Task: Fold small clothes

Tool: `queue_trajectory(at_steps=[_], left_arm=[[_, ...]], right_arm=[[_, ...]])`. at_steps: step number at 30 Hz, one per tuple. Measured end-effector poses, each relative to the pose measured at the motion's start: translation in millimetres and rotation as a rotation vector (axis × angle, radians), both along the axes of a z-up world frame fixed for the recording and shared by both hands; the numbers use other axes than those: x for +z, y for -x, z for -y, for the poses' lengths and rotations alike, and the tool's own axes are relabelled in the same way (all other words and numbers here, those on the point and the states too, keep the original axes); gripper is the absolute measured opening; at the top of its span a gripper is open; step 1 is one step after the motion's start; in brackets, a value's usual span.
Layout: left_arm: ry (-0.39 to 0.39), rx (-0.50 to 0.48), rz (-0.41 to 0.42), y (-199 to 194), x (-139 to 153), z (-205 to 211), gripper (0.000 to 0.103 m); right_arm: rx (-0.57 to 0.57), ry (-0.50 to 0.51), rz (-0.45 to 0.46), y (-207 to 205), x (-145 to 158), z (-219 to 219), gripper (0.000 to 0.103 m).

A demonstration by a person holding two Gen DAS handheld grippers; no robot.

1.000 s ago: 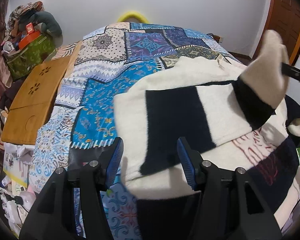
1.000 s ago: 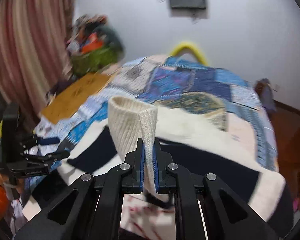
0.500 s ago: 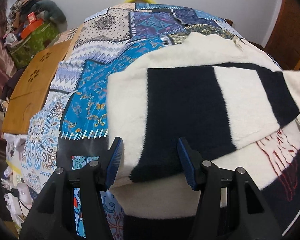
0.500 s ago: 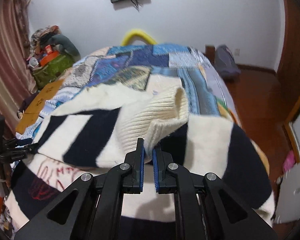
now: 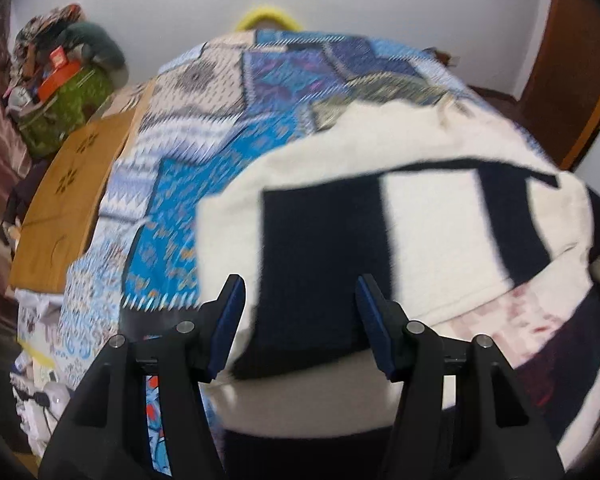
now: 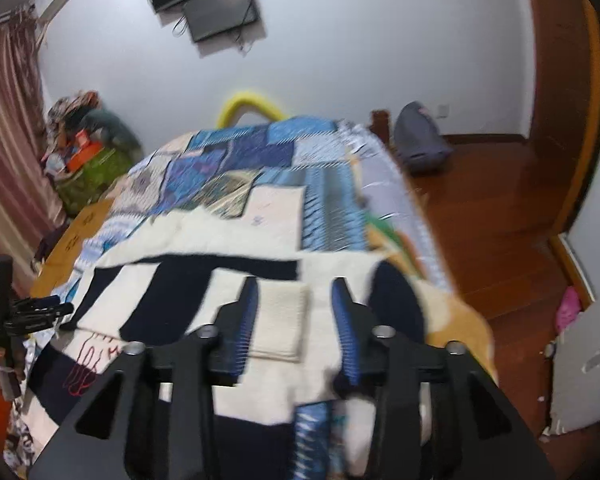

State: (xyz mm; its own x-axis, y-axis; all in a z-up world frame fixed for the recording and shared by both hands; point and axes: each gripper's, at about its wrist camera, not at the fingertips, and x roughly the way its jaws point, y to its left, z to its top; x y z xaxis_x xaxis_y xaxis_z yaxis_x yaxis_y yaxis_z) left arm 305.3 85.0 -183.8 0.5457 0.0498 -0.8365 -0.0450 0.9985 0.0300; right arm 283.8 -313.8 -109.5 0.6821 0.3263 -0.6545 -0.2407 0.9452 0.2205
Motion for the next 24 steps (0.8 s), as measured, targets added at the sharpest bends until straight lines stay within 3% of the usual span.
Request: queue_trajectory(at_steps=[6, 8, 13, 16, 20, 24], left_arm=[[0.025, -0.077, 0.015, -20.6, 11.7, 43.5, 0.061], [0.021, -0.094, 0.005, -26.6, 8.3, 55.0, 0.062], [-0.012, -0.119, -0.054, -42.0, -16.6, 78.5, 0.062], [-0.011, -0.113, -0.095, -46.7, -33.2, 81.2, 0.062], [-0.027, -0.108, -0.078, -44.4, -36.0, 83.7, 0.066], [-0.042, -0.115, -0.078, -42.3, -35.4, 86.3, 0.066]], right_arm=[[-0.141, 0.03, -0.037, 4.8, -11.7, 62.3, 0.049], [-0.181, 0.038, -0.075, 10.8, -26.3, 82.4, 0.053], [-0.253, 0.064, -0.186, 28.2, -69.3, 117.4, 0.054], [-0.274, 0.045, -0.259, 33.0, -93.1, 128.2, 0.054], [-0.248, -0.023, -0.351, 36.0, -117.2, 131.0, 0.054], [-0.219, -0.068, -0.352, 32.7, -126.6, 124.9, 0.057]])
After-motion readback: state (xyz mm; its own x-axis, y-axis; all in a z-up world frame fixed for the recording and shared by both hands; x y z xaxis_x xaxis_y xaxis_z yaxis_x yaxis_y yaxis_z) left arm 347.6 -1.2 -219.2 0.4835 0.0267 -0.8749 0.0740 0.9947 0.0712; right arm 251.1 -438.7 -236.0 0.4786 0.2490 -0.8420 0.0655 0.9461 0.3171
